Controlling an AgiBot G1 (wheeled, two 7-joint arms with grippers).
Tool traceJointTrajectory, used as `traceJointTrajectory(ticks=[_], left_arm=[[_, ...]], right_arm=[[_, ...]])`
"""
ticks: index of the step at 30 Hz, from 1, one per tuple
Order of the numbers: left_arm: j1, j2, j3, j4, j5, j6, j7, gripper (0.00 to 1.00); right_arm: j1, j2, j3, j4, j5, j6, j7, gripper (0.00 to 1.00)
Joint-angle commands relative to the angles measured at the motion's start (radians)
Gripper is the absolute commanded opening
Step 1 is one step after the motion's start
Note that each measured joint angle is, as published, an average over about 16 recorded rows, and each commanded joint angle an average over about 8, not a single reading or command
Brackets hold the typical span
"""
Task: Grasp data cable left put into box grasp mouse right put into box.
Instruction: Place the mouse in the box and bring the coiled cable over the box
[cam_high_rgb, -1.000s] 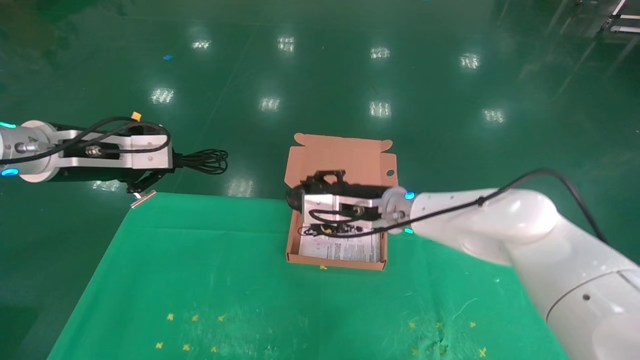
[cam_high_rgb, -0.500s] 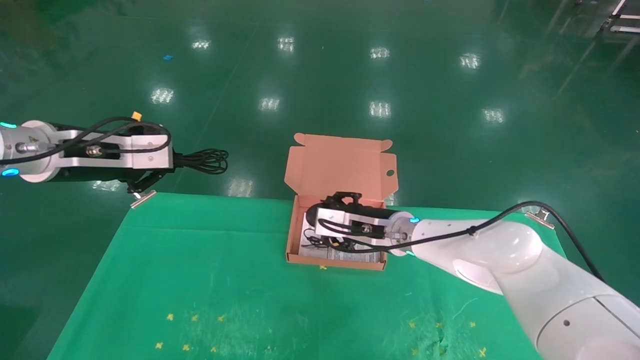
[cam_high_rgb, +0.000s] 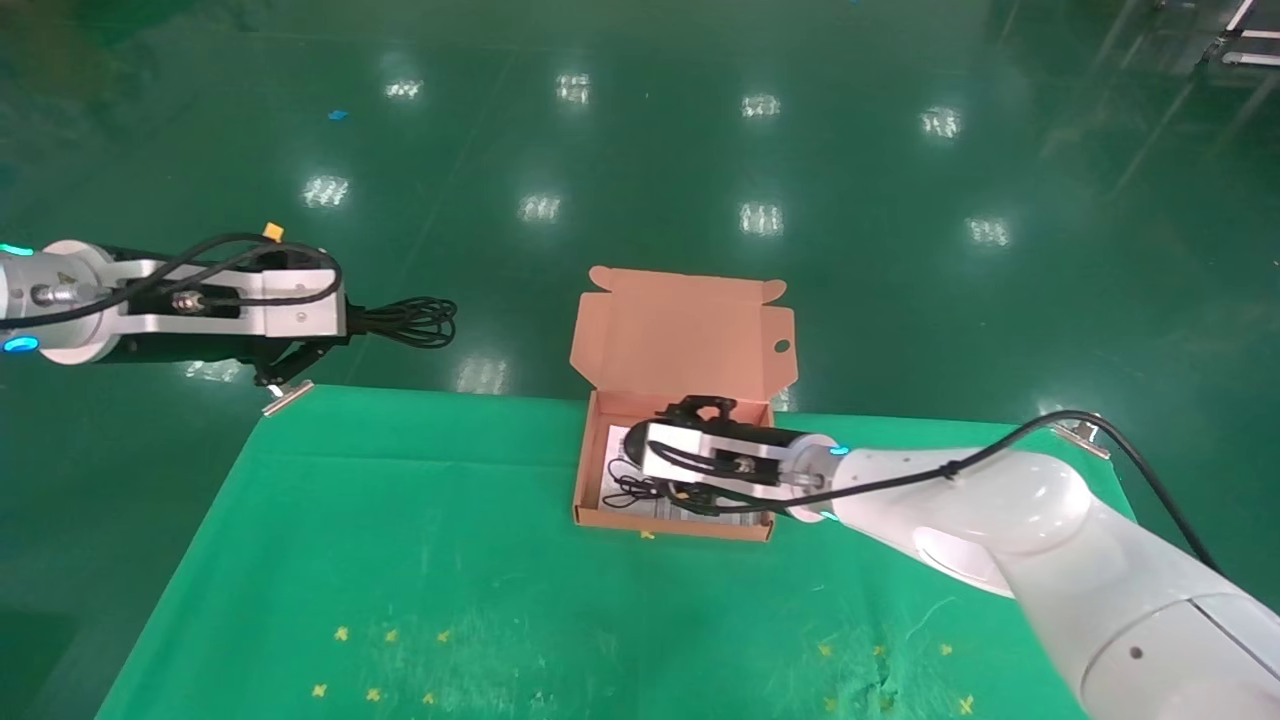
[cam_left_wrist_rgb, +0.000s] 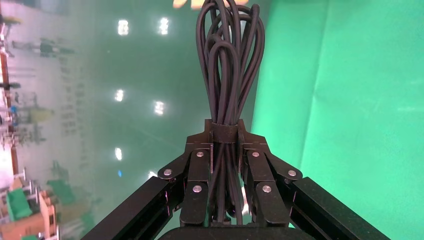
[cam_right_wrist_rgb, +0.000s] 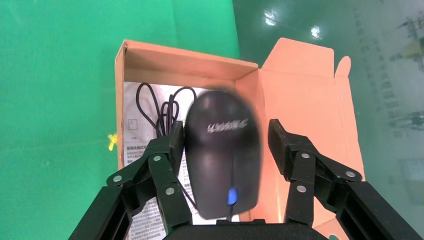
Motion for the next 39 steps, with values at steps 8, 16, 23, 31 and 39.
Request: traceJointTrajectory(ticks=[8,16,23,31,39], left_arm=[[0.022,0.043,0.018,-0.014,0.004,-0.014,0.017,0.0],[0.059,0.151,0.054,0.019,0.035,-0.086,0.057,0.0],[0.088,0.308,0.098,0.141,0.095,-0.205,0.104,0.0],[0.118,0.474,0.15,0.329,0.111,-0.348,0.155,0.0],[0.141,0.505,0.301,0.348,0.001,-0.472,0.125,0.0]], right_arm=[[-0.002,0.028,-0.002,0.038,0.011,0.014,0.012,1.0],[-0.001,0.148,0.028,0.133,0.031,0.025,-0.001,1.0],[-0.026,0.324,0.042,0.311,0.024,0.056,0.043,1.0],[-0.082,0.516,0.032,0.567,-0.012,0.132,0.158,1.0],[-0.109,0.606,-0.011,0.713,-0.083,0.203,0.287,1.0]])
